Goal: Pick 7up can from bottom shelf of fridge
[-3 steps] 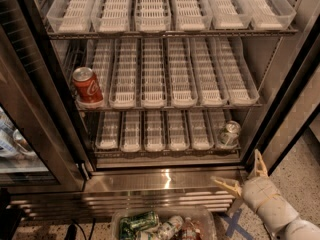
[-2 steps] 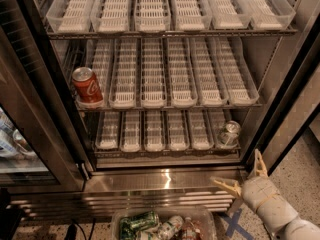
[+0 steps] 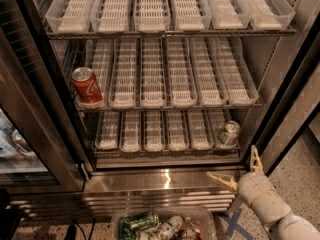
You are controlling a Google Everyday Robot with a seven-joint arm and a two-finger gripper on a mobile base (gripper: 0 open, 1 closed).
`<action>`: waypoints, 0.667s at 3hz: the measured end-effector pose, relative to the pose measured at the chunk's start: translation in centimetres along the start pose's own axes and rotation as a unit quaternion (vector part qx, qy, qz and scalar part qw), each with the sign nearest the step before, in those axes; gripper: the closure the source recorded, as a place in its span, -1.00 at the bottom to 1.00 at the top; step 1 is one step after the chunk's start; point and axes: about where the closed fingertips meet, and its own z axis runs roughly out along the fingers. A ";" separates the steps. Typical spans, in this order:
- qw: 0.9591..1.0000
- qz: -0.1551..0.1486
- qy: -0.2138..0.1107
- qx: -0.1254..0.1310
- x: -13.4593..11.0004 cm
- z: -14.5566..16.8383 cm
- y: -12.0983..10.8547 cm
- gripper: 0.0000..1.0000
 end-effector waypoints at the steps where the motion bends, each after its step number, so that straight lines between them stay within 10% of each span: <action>1: 1.000 -0.004 -0.008 0.016 0.0 0.7 -0.6 -0.98; 2: 0.999 -0.006 -0.011 0.029 0.2 1.2 -1.1 -0.86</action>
Offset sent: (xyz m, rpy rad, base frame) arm 0.0220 -0.0149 -0.0028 -0.0106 -0.0657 -0.0802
